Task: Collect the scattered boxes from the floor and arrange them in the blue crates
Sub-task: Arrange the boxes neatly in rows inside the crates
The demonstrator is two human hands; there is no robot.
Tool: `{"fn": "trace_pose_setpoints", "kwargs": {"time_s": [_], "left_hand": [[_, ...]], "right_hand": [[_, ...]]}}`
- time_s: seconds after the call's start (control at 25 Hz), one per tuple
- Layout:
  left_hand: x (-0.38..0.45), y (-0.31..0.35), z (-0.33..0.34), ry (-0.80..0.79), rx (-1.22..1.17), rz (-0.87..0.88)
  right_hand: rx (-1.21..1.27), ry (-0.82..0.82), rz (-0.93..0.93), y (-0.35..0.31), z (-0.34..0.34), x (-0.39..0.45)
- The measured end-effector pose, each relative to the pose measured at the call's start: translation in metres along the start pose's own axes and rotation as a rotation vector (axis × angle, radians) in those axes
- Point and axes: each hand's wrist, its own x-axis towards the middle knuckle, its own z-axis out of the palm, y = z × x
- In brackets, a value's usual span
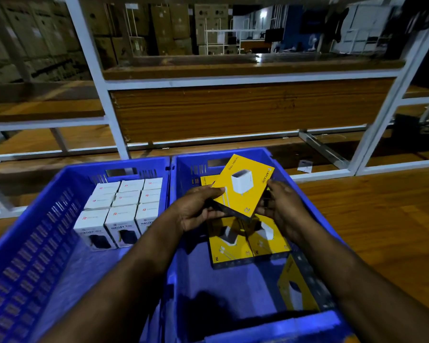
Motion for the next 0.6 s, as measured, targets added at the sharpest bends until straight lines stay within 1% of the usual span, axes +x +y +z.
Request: {"fn": "trace_pose_setpoints", "kwargs": {"time_s": [0.16, 0.24, 0.32, 0.36, 0.4, 0.44, 0.52, 0.56, 0.6], "left_hand": [[-0.001, -0.001, 0.001, 0.006, 0.078, 0.008], [-0.003, -0.005, 0.005, 0.031, 0.190, 0.020], [-0.002, -0.007, 0.007, 0.044, 0.247, -0.011], [0.000, -0.009, 0.008, 0.032, 0.259, -0.031], [0.000, -0.010, 0.008, 0.031, 0.276, -0.048], [0.000, -0.011, 0.010, 0.025, 0.299, -0.049], [0.001, -0.016, 0.013, 0.070, 0.394, -0.030], [0.002, -0.019, 0.015, 0.074, 0.477, -0.012], [0.004, -0.023, 0.015, 0.046, 0.582, -0.014]], "right_hand": [[-0.054, -0.034, -0.050, 0.001, 0.000, 0.001], [-0.022, -0.019, -0.075, 0.002, 0.000, 0.002], [-0.024, 0.008, -0.068, 0.004, 0.000, 0.004], [-0.052, -0.006, -0.067, 0.005, 0.001, 0.002], [-0.126, -0.029, -0.068, 0.008, 0.000, 0.001], [-0.252, -0.069, -0.059, 0.011, -0.002, 0.000], [-0.670, -0.204, -0.014, 0.014, -0.005, -0.005], [-0.862, -0.249, 0.004, 0.014, -0.006, -0.007], [-1.006, -0.285, 0.022, 0.016, -0.009, -0.006]]}}
